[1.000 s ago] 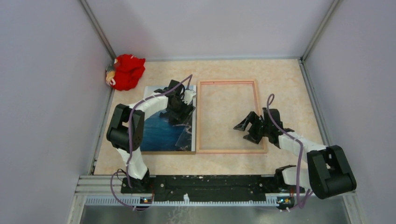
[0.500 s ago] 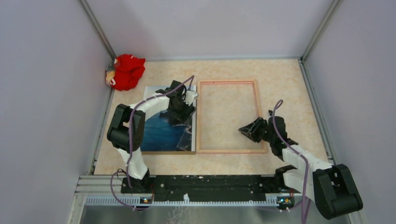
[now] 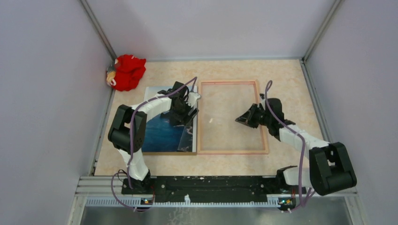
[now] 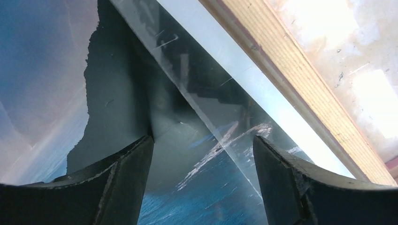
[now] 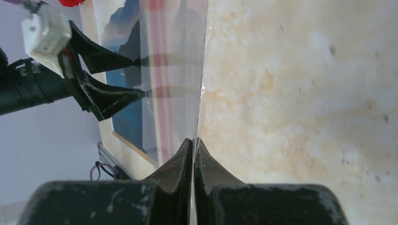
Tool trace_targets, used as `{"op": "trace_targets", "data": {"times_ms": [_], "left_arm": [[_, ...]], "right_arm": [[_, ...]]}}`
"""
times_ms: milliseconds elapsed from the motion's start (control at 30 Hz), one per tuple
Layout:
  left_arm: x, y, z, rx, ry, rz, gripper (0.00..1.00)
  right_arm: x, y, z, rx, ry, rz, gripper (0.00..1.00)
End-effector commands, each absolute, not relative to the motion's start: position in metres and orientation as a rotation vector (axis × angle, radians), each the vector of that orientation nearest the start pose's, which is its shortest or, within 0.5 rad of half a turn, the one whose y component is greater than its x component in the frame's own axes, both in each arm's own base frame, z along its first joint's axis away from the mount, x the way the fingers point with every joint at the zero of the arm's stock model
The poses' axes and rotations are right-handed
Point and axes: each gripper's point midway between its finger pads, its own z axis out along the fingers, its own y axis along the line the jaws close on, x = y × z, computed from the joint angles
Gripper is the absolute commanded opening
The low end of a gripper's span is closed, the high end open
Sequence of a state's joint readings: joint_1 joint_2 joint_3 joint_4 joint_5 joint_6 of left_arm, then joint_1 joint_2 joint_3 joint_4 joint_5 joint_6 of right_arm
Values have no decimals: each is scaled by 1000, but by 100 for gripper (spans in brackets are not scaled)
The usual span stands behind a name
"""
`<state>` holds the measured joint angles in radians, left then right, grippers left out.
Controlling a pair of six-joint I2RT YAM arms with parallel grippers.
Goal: Put the photo into the frame
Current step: Adjust the photo frame item on the photo frame.
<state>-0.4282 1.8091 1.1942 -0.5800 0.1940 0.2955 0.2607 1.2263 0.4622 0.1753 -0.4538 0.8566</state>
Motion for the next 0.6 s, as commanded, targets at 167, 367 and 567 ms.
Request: {"op": "trace_targets", "data": {"times_ms": [167,367,567], "left_arm": [[344,-169,63,1058,2493,-258,90],[350,-163,84,1068,2451,-344,98],[365,-146,90,1011,2465,-320,98]], "right_arm": [[311,175,142,-22,2406,1040,0],[321,157,147,-42,2437,944,0],[327,149,137,-72,2512,872,0]]}}
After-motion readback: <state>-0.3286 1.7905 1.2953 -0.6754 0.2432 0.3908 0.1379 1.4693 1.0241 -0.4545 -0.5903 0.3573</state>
